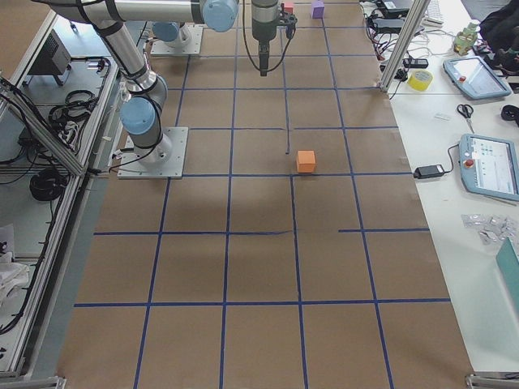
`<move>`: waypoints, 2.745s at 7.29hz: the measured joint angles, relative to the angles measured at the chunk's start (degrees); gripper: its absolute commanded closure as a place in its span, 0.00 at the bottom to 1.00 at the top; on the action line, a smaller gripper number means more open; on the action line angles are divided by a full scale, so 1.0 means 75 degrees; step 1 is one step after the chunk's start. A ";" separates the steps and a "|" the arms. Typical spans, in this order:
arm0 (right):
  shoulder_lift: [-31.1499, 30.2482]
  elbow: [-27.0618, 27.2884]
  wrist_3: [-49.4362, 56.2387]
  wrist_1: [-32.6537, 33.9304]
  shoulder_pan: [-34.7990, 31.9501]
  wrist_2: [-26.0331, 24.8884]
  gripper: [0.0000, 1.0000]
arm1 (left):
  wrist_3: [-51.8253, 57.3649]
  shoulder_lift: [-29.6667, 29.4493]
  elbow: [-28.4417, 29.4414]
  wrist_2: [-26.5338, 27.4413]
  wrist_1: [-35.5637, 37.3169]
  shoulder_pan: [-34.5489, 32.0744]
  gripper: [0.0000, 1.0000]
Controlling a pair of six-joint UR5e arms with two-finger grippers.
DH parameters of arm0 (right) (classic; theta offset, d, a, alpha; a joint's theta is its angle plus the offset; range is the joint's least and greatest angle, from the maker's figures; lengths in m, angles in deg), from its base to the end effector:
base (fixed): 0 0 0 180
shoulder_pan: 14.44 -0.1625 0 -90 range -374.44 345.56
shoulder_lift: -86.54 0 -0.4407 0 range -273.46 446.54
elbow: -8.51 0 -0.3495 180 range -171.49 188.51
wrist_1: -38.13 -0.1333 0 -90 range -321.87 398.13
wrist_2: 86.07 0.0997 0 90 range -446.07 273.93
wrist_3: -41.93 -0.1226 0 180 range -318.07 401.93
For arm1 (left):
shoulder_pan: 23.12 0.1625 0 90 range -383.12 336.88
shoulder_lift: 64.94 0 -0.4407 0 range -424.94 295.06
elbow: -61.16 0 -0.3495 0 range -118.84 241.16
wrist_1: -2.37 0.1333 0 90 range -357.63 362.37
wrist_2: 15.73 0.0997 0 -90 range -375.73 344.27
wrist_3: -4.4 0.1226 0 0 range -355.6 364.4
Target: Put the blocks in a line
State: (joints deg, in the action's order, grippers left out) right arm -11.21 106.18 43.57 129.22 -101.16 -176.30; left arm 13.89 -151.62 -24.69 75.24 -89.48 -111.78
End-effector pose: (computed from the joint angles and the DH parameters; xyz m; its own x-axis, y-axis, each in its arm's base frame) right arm 0.1101 -0.3992 0.4791 -0.9996 0.0287 0.0046 0.0286 0.9994 -0.0203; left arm -0.1211 -0.4352 0.5357 -0.9897 0.1393 -0.0328 0.1418 0.9854 -0.0938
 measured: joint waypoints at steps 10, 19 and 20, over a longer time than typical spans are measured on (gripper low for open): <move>0.3230 0.0469 0.0776 0.3621 0.1530 -0.0603 0.00 | -0.0036 0.0320 -0.0502 -0.0080 0.0192 -0.0049 0.00; 0.4269 0.0414 0.1960 0.4641 0.2229 0.0187 0.00 | -0.0160 0.0306 -0.0535 -0.0115 0.0212 -0.0039 0.00; 0.4391 0.0414 0.2019 0.4634 0.2225 0.0192 0.00 | -0.0148 0.0306 -0.0539 -0.0114 0.0212 -0.0039 0.00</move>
State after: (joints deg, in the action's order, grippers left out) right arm 21.73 109.29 58.71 163.98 -84.47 -174.86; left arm 12.78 -149.32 -28.73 74.39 -87.89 -112.07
